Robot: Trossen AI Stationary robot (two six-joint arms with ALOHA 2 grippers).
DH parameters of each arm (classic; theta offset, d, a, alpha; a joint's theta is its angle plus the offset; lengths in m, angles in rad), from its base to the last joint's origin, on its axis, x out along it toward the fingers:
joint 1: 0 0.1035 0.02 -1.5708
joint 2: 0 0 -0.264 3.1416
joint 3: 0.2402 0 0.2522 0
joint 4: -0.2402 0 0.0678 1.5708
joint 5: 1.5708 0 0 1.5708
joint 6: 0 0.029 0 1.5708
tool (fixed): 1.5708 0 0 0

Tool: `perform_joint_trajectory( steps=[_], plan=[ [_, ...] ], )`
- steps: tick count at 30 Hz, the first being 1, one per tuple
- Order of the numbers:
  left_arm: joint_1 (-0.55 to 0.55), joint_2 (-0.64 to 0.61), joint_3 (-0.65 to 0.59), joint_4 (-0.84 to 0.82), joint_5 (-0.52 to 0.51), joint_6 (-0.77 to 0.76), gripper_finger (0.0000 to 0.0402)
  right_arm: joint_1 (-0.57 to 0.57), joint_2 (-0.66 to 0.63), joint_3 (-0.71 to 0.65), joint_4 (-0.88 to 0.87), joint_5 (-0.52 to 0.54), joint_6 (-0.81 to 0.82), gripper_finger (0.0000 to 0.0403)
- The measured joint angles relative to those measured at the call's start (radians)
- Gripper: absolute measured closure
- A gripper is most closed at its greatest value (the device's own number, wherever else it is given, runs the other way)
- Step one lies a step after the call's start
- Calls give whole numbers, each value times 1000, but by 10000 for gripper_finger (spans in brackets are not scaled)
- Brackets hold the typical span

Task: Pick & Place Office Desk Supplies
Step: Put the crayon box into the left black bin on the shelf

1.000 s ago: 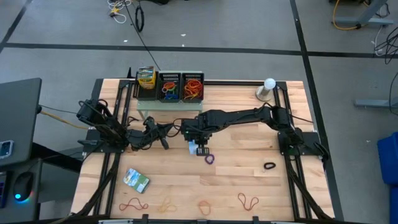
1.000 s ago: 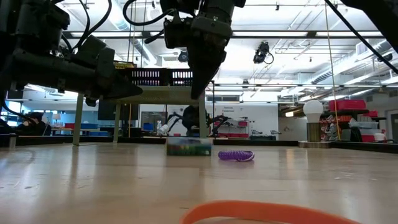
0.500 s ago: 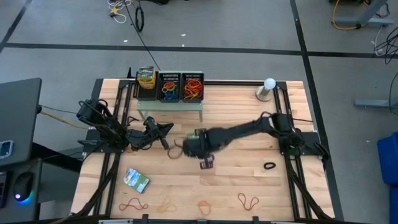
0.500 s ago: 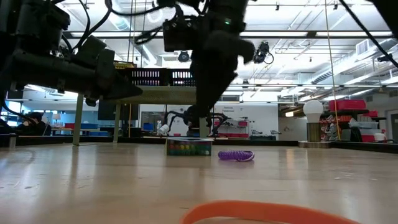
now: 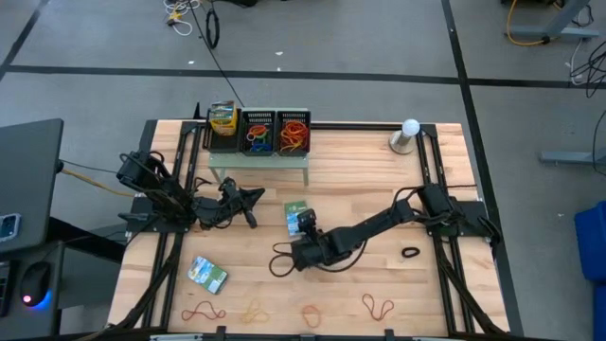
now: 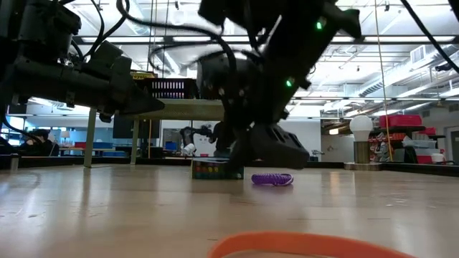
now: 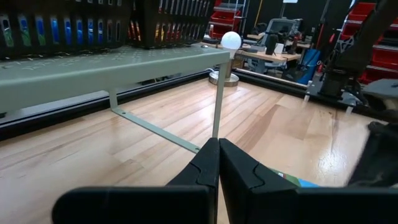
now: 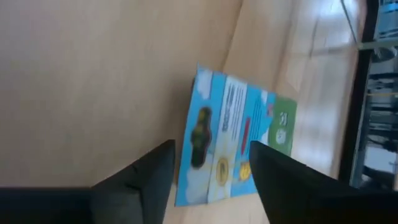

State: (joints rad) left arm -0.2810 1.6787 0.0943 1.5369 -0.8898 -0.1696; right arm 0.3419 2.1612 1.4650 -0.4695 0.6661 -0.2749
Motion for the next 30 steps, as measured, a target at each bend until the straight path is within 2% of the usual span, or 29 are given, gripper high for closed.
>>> perform_joint_trajectory(
  steps=[8, 16, 19, 25, 30],
  plan=[
    [0, 0, 0, 0, 0, 0, 391, -14, -1, -48, 33, 7, 0, 266],
    [0, 0, 0, 0, 0, 1, 391, -11, -1, -34, 45, 11, 12, 389],
    [0, 0, 0, 1, 0, 2, 391, -12, -1, 10, 9, -22, 43, 390],
    [0, 0, 0, 0, 0, 5, 391, -35, -44, 98, -74, -174, 119, 397],
    [0, 0, 2, 0, 2, 5, 391, -90, -97, 134, -113, -475, 255, 393]
  ],
)
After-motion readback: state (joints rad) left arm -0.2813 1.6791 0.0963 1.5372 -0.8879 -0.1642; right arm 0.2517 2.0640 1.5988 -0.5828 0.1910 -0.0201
